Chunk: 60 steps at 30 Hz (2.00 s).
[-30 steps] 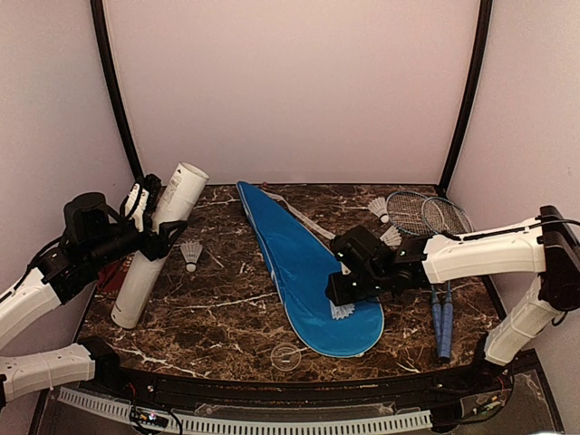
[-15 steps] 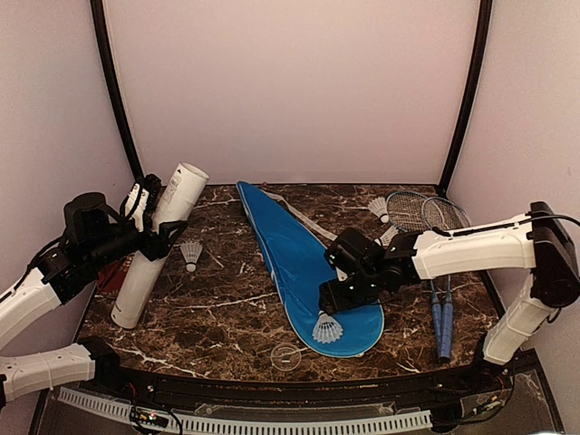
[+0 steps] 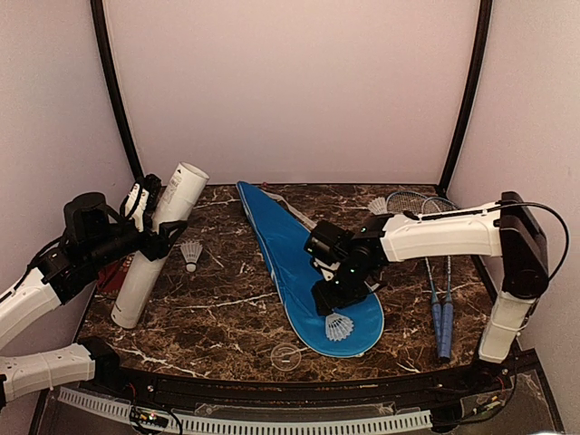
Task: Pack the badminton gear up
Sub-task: Pick up the shuttlecock from the racket bag, then place the shuttlecock in the racket bag.
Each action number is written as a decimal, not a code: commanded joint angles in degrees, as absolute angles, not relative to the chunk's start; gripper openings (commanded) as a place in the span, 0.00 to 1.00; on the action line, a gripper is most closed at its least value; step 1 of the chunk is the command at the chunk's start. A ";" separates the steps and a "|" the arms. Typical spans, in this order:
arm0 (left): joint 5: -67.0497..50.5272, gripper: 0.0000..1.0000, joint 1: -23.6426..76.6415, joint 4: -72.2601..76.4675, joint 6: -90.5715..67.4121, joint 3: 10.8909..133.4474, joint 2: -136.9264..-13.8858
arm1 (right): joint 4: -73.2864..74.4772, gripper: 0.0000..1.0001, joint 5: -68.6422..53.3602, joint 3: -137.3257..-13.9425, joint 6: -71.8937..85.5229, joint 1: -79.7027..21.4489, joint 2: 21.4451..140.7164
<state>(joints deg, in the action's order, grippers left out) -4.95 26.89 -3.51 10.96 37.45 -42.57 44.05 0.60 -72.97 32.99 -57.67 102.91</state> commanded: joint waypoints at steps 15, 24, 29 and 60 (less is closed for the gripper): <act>-5.89 0.65 26.72 -1.49 11.36 37.20 -41.80 | 52.86 0.46 -3.31 -78.68 27.97 -57.57 109.95; -6.24 0.65 26.70 -1.51 11.21 37.22 -41.66 | 54.03 0.38 -6.19 -80.04 26.08 -57.57 111.78; -6.28 0.65 26.69 -1.66 11.25 37.18 -41.79 | 53.95 0.28 -7.92 -79.70 25.88 -57.32 109.59; -4.56 0.63 51.50 14.82 -7.69 38.75 -56.84 | 3.70 0.28 3.96 -40.13 56.54 -55.76 76.17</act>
